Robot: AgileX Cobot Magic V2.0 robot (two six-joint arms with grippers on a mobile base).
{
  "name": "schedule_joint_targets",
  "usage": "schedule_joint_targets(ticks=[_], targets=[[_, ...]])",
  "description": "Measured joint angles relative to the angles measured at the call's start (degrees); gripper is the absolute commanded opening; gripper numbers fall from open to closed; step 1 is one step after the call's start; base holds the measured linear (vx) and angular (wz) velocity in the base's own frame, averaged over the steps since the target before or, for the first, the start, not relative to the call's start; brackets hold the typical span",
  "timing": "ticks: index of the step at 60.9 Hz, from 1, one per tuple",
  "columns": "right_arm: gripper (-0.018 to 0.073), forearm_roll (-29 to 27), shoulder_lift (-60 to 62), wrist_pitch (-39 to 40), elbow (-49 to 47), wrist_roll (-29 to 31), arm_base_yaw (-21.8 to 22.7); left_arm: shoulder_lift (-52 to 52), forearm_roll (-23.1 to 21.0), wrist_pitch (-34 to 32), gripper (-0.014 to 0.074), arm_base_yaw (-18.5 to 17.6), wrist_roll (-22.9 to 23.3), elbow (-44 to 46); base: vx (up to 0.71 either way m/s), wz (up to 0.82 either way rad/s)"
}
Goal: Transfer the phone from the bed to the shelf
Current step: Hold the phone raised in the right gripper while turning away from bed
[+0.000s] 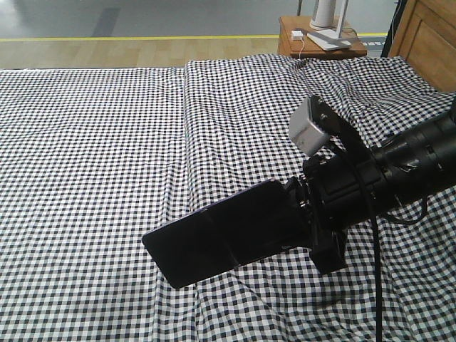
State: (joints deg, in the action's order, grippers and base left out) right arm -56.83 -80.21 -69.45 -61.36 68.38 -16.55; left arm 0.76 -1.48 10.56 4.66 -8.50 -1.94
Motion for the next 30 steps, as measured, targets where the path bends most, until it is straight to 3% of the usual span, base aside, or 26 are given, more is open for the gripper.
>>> schedule_joint_targets(ticks=[30], targets=[[-0.0003,-0.2,0.0,0.0,0.0,0.0,0.0,0.0,0.0,0.0,0.0001,0.0,0.0,0.0,0.00,0.00]])
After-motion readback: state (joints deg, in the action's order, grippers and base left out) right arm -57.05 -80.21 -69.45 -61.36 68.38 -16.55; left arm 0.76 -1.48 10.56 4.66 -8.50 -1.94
